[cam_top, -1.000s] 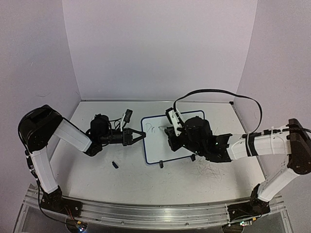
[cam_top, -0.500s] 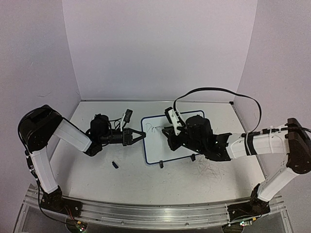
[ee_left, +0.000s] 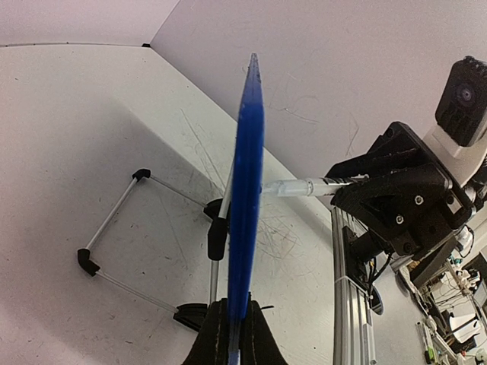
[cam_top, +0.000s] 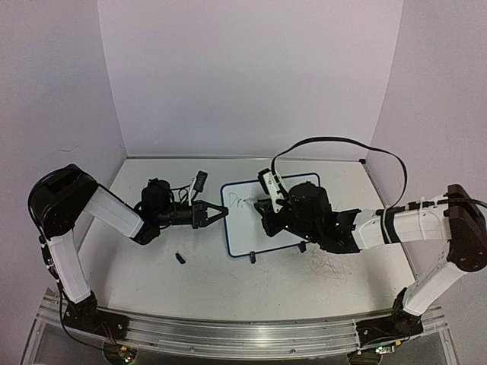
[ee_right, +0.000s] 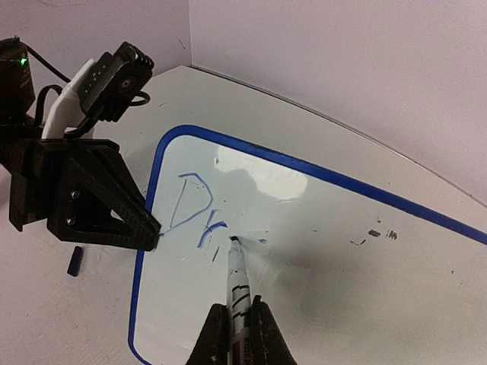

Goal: Write a sentence on the whiteboard

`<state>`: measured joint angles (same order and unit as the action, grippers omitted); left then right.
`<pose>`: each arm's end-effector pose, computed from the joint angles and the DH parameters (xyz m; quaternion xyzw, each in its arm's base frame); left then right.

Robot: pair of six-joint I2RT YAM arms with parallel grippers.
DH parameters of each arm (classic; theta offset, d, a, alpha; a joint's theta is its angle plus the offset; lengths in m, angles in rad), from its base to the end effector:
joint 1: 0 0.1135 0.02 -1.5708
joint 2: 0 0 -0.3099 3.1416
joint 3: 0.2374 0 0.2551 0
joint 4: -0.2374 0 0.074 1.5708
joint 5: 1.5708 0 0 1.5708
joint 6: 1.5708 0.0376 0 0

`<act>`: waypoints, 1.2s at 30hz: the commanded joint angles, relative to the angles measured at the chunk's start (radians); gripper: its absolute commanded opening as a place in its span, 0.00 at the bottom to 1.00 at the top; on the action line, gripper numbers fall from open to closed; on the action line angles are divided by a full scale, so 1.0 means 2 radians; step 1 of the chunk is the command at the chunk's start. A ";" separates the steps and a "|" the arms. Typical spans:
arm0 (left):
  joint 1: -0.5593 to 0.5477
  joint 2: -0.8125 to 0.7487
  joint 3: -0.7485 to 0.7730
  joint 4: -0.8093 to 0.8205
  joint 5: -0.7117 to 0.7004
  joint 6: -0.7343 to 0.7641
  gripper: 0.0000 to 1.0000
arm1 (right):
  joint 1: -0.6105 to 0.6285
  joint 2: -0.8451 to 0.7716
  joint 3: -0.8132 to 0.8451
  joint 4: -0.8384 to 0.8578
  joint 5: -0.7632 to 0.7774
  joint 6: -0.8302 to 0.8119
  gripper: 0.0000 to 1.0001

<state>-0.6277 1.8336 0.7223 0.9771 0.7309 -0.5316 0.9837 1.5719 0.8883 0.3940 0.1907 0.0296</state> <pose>0.2809 -0.2349 0.2035 0.2687 0.6911 -0.5618 0.3669 0.2036 0.2931 0.2816 -0.3159 0.7351 0.2220 0.5573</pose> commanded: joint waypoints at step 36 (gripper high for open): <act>-0.001 -0.019 0.005 0.025 0.018 -0.009 0.00 | -0.005 0.012 0.012 0.026 0.011 0.006 0.00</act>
<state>-0.6274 1.8336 0.7223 0.9768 0.7308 -0.5320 0.9810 1.5752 0.8883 0.4259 0.2190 0.0452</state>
